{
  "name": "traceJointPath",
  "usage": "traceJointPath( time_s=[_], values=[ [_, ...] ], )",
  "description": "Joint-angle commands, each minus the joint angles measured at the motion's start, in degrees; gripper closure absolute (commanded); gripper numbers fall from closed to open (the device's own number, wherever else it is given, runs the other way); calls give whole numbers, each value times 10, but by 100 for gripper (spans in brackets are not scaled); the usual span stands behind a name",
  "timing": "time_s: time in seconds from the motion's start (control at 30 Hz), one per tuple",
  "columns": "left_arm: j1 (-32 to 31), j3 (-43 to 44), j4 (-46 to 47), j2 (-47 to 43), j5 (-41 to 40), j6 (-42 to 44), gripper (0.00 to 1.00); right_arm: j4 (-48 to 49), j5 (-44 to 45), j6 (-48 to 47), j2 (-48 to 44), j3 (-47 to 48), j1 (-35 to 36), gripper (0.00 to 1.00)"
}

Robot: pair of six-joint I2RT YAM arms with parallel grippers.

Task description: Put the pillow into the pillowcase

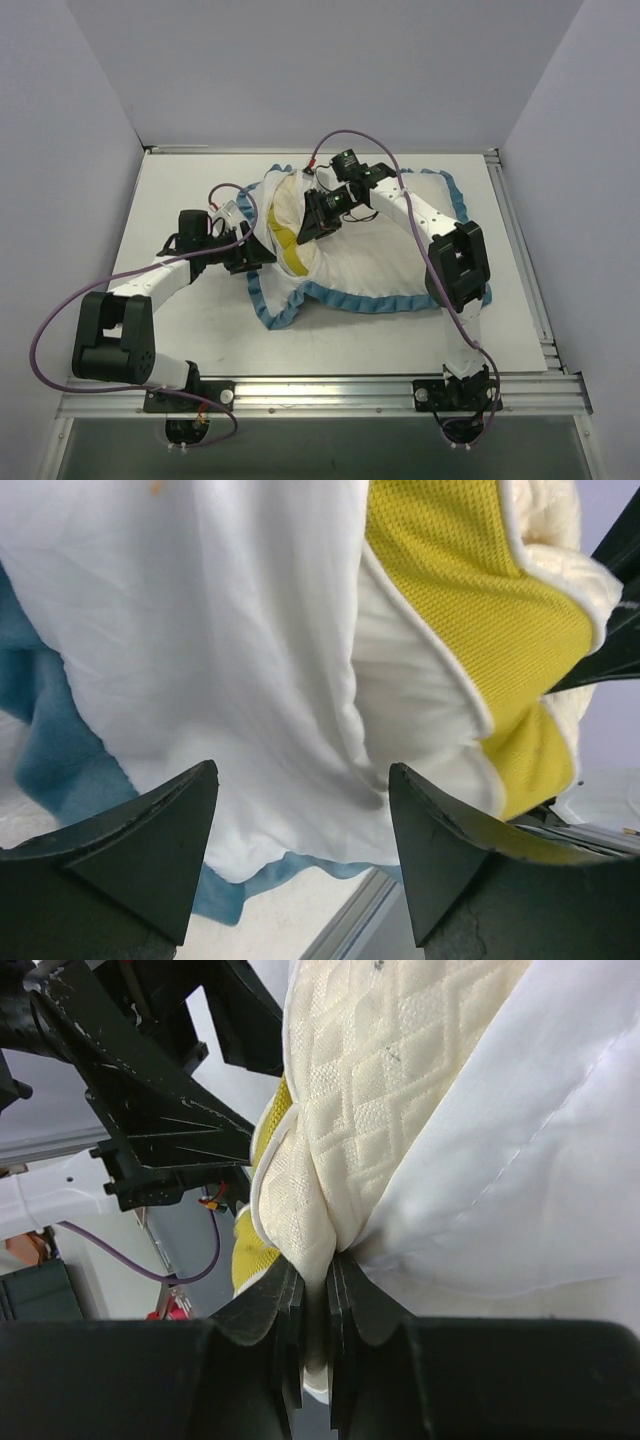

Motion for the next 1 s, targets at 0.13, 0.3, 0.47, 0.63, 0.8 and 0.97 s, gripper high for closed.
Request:
traceJointPath(
  time_s=[0.13, 0.3, 0.47, 0.63, 0.8, 0.97],
  values=[
    [-8, 17, -30, 6, -27, 51, 23, 17, -62, 22, -52, -6, -15, 100],
    [-30, 42, 1, 19, -23, 41, 18, 21, -67, 24, -61, -17, -7, 100],
    [-44, 48, 41, 18, -9, 30, 16, 23, -67, 24, -64, -23, -1, 100],
    [-68, 43, 45, 18, -18, 30, 15, 30, -68, 32, -67, -21, 0, 100],
    [-104, 48, -15, 73, -106, 42, 28, 48, -68, 51, -67, -16, 0, 100],
    [-98, 67, -23, 50, -54, 48, 47, 46, -5, 46, -58, -20, 1, 100]
  ],
)
